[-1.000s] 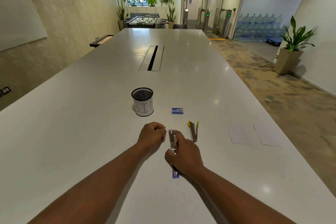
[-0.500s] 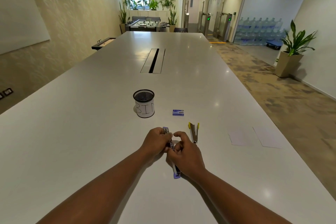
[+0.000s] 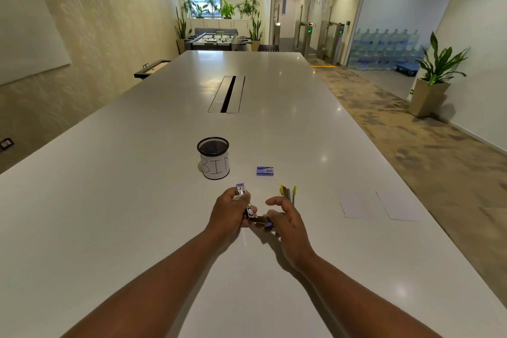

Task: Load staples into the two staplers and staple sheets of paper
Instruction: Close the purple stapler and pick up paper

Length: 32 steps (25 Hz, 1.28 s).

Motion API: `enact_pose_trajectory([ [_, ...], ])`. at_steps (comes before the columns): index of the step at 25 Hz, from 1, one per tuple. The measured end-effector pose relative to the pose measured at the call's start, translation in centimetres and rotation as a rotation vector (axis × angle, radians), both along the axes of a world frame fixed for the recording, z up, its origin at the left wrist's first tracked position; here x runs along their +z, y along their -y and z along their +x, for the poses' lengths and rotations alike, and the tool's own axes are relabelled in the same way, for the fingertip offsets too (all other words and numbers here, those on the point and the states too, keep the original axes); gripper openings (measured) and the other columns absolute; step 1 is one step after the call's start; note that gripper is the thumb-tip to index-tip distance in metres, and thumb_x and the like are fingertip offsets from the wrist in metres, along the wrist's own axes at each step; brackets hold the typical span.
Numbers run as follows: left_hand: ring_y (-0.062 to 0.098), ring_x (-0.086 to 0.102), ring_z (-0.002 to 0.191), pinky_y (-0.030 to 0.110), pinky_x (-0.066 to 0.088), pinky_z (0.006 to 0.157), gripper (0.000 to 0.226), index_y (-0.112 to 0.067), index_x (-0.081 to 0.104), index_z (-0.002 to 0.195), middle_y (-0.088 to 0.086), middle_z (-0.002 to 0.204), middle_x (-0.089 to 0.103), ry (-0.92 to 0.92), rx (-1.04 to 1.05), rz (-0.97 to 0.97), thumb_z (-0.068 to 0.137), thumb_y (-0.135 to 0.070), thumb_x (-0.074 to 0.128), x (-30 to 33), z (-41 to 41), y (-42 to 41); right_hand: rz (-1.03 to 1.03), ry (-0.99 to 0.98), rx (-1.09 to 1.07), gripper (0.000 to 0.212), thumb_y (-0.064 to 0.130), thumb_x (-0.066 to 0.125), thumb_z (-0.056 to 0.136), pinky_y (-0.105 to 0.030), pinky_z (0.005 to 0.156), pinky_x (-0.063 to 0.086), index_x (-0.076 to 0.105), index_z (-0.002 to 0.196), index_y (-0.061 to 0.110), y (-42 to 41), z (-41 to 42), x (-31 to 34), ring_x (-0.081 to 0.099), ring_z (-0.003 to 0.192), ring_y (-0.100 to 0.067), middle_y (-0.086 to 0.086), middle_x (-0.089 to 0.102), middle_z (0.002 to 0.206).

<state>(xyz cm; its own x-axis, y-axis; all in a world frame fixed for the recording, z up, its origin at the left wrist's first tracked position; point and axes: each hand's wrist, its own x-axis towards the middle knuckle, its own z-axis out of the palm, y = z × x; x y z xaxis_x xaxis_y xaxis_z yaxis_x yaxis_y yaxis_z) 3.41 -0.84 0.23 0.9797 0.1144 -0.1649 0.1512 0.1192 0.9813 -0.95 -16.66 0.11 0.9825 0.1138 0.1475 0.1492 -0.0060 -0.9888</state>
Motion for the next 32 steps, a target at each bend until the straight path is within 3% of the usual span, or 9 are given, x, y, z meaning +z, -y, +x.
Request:
enact_pose_trajectory([
  [3,0.024,0.074,0.074,0.034,0.061,0.06,0.016,-0.017,0.064,0.112,0.018,0.086,0.072,0.006,0.003,-0.015,0.101,-0.027,0.059,0.0,0.0,-0.2,0.016,0.007,-0.003,0.039,0.041,0.052,0.09,-0.016,0.066,0.051,0.059,0.121,0.018,0.0,-0.2,0.4,0.071,0.085,-0.019,-0.015,0.074,0.093],
  [6,0.031,0.076,0.081,0.044,0.065,0.069,0.02,-0.017,0.063,0.115,0.018,0.095,0.073,0.008,0.015,0.017,0.101,-0.029,0.058,-0.3,0.0,-0.2,-0.022,0.058,0.047,0.054,0.054,0.057,0.086,-0.017,0.068,0.052,0.056,0.125,0.016,-0.1,-0.5,0.3,0.073,0.083,-0.011,-0.008,0.078,0.091],
  [9,0.029,0.075,0.078,0.04,0.062,0.066,0.019,-0.02,0.063,0.116,0.015,0.089,0.074,0.029,0.001,0.029,0.102,-0.03,0.055,-0.6,0.0,-0.1,-0.105,0.081,0.052,0.039,0.034,0.07,0.091,-0.031,0.08,0.058,0.055,0.124,0.019,-0.1,-0.1,-0.3,0.074,0.086,-0.017,-0.007,0.078,0.087],
  [12,0.021,0.072,0.068,0.03,0.057,0.061,0.016,-0.021,0.065,0.111,0.009,0.076,0.072,0.043,-0.02,0.03,0.102,-0.03,0.055,-0.7,-0.1,-0.1,-0.211,0.085,0.007,0.03,0.021,0.072,0.092,-0.036,0.081,0.056,0.06,0.12,0.021,-0.5,0.4,-0.9,0.068,0.076,-0.01,-0.004,0.073,0.082],
  [17,0.017,0.063,0.065,0.03,0.052,0.063,0.014,-0.024,0.068,0.1,0.005,0.074,0.067,0.057,-0.062,0.05,0.099,-0.034,0.059,-1.0,-0.2,0.1,-0.293,0.118,-0.032,0.041,0.053,0.068,0.08,-0.035,0.08,0.058,0.064,0.113,0.029,-0.8,0.6,-1.4,0.069,0.079,-0.016,0.004,0.073,0.082],
  [21,0.024,0.065,0.068,0.035,0.052,0.064,0.015,-0.024,0.07,0.097,0.012,0.076,0.071,0.082,-0.113,0.027,0.1,-0.035,0.06,-0.8,-0.7,0.1,-0.379,0.16,-0.041,0.034,0.052,0.062,0.086,-0.033,0.078,0.058,0.065,0.115,0.037,-0.8,1.0,-1.8,0.068,0.085,-0.009,0.016,0.071,0.092],
  [26,0.033,0.046,0.073,0.039,0.043,0.065,0.031,-0.003,0.068,0.095,0.014,0.072,0.058,0.097,-0.155,0.009,0.102,-0.031,0.056,-0.7,-0.9,0.1,-0.508,0.201,-0.05,0.022,0.052,0.051,0.097,-0.041,0.074,0.058,0.059,0.108,0.034,-0.9,0.9,-2.6,0.065,0.082,-0.013,0.01,0.068,0.09],
  [30,0.032,0.056,0.076,0.04,0.049,0.074,0.03,-0.006,0.076,0.101,0.017,0.083,0.067,0.093,-0.199,-0.002,0.106,-0.024,0.051,-0.4,-1.2,0.2,-0.514,0.239,-0.039,0.043,0.06,0.04,0.099,-0.036,0.084,0.058,0.057,0.13,0.034,-0.9,0.5,-2.6,0.065,0.097,-0.008,0.012,0.069,0.108],
  [32,0.033,0.067,0.084,0.041,0.055,0.079,0.033,-0.005,0.076,0.102,0.02,0.091,0.073,0.079,-0.228,-0.003,0.106,-0.025,0.05,-0.4,-1.3,0.2,-0.507,0.239,-0.007,0.057,0.062,0.037,0.1,-0.026,0.095,0.052,0.041,0.15,0.036,-0.9,0.4,-2.4,0.061,0.113,-0.004,0.015,0.063,0.127],
])
